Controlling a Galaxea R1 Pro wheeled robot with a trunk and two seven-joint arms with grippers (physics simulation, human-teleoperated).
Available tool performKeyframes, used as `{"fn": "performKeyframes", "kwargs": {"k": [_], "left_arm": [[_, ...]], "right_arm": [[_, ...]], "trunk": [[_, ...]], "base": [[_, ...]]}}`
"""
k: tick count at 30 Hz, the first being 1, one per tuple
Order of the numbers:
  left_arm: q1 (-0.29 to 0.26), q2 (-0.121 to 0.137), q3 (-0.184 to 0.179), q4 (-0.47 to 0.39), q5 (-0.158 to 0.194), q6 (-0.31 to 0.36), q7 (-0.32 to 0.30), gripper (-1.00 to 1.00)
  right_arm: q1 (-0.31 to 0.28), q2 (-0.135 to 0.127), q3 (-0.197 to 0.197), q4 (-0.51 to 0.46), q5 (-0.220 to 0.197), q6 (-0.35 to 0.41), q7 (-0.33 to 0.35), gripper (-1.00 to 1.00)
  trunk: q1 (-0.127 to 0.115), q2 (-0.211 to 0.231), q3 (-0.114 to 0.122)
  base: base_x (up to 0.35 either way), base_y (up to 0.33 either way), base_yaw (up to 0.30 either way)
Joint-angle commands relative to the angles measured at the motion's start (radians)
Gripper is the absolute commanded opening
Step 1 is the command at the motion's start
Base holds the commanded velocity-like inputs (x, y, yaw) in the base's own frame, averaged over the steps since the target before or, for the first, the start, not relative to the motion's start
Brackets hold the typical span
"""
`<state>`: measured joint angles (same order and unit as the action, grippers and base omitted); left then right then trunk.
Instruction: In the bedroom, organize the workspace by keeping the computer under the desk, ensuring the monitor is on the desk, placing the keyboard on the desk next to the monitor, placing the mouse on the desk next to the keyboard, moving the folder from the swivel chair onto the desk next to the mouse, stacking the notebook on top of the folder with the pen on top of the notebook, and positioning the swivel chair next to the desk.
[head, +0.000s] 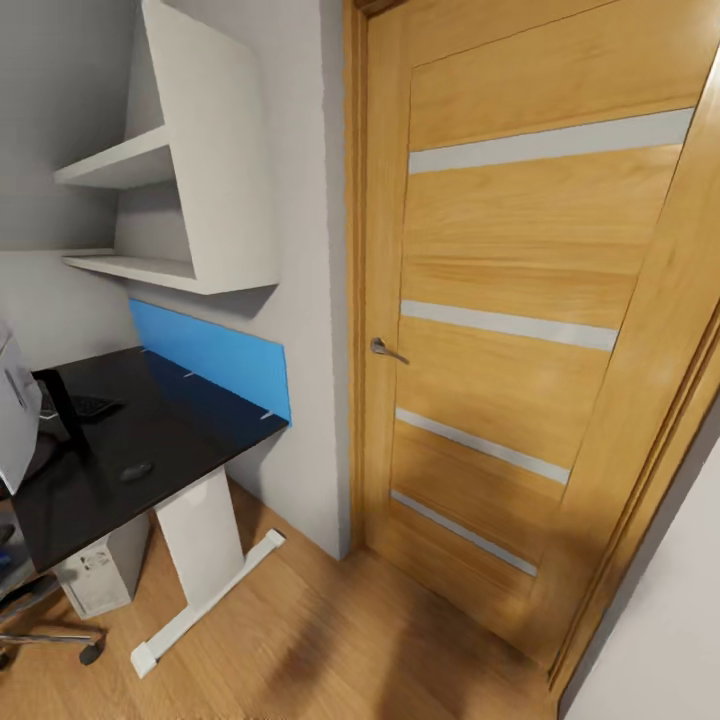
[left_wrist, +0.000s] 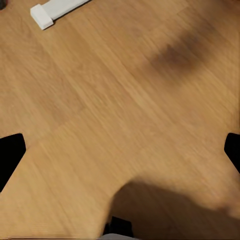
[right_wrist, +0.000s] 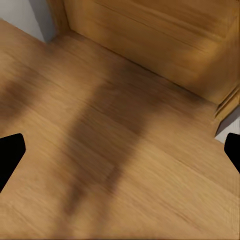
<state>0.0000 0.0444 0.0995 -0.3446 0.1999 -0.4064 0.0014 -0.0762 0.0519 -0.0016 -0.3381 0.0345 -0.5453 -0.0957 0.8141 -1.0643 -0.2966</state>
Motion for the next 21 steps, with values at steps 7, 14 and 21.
{"fn": "performKeyframes", "kwargs": {"k": [7,14,21], "left_arm": [[0.000,0.001,-0.001,-0.001,0.006,0.000,0.000,1.00],[0.000,0.000,-0.001,-0.001,0.006,0.001,0.000,1.00],[0.000,0.000,-0.001,-0.001,0.006,0.000,0.000,1.00]], "right_arm": [[-0.001,0.000,0.000,0.001,0.004,-0.002,-0.005,1.00],[-0.001,0.000,0.001,0.002,0.004,-0.002,-0.004,1.00],[-0.001,0.000,0.001,0.002,0.004,-0.001,-0.004,1.00]], "trunk": [[0.000,-0.001,-0.002],[0.000,-0.001,-0.005],[0.000,-0.001,-0.007]], "base": [[0.000,0.000,0.277],[0.000,0.000,0.277],[0.000,0.000,0.277]]}}
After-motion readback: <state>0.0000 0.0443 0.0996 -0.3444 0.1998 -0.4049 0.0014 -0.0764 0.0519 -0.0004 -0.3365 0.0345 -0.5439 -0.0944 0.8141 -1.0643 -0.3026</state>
